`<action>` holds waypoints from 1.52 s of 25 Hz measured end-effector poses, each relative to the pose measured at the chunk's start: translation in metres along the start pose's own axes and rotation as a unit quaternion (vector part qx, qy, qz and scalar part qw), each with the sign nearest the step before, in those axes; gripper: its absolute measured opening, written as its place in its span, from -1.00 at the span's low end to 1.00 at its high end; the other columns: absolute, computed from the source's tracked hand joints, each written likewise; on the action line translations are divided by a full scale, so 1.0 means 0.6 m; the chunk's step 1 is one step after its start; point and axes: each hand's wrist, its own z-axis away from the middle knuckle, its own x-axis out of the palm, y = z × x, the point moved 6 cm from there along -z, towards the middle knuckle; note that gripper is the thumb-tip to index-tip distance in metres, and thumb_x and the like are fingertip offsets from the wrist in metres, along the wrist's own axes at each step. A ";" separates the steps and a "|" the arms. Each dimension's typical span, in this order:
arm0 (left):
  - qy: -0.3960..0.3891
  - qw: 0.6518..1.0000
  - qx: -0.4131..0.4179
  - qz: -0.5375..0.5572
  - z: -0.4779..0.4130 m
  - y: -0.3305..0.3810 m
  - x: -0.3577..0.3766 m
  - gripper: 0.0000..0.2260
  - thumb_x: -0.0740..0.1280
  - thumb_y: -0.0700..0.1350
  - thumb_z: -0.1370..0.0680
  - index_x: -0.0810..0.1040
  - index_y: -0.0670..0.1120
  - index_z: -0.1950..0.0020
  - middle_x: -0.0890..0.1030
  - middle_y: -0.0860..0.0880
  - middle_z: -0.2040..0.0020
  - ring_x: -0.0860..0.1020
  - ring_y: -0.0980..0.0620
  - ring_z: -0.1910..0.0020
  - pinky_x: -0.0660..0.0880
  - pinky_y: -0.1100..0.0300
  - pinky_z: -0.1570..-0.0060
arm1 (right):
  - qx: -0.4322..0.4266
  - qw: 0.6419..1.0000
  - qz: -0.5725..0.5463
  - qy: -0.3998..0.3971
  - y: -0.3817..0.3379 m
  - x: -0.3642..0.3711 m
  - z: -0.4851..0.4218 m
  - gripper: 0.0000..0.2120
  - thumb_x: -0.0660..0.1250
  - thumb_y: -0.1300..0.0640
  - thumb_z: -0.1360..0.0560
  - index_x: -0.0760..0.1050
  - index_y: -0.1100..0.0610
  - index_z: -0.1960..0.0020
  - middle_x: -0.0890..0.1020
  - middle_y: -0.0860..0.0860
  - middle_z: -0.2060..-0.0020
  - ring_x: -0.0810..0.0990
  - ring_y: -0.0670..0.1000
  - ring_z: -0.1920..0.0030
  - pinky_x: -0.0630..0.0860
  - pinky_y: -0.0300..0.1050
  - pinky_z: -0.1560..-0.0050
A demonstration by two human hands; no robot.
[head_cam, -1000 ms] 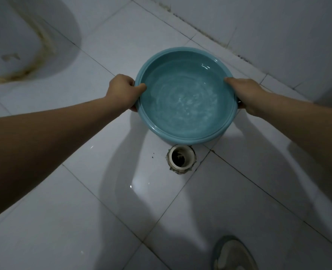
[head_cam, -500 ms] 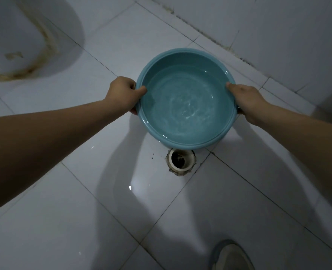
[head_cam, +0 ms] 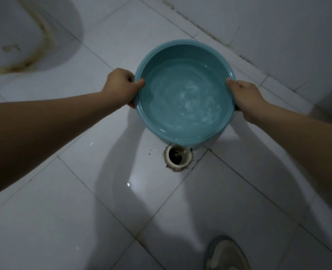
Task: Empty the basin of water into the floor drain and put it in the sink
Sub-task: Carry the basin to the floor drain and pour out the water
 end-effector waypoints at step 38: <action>0.006 1.000 0.013 -0.007 0.011 -0.003 -0.019 -0.67 0.36 -0.04 -0.59 0.59 -0.34 0.06 0.66 -0.21 0.27 0.65 -0.01 0.53 0.55 0.27 0.58 | -0.007 1.000 0.004 0.006 -0.008 0.005 0.028 -0.63 0.21 -0.13 -0.61 0.59 0.17 0.01 0.67 0.13 0.16 0.65 0.06 0.26 0.66 -0.07 0.27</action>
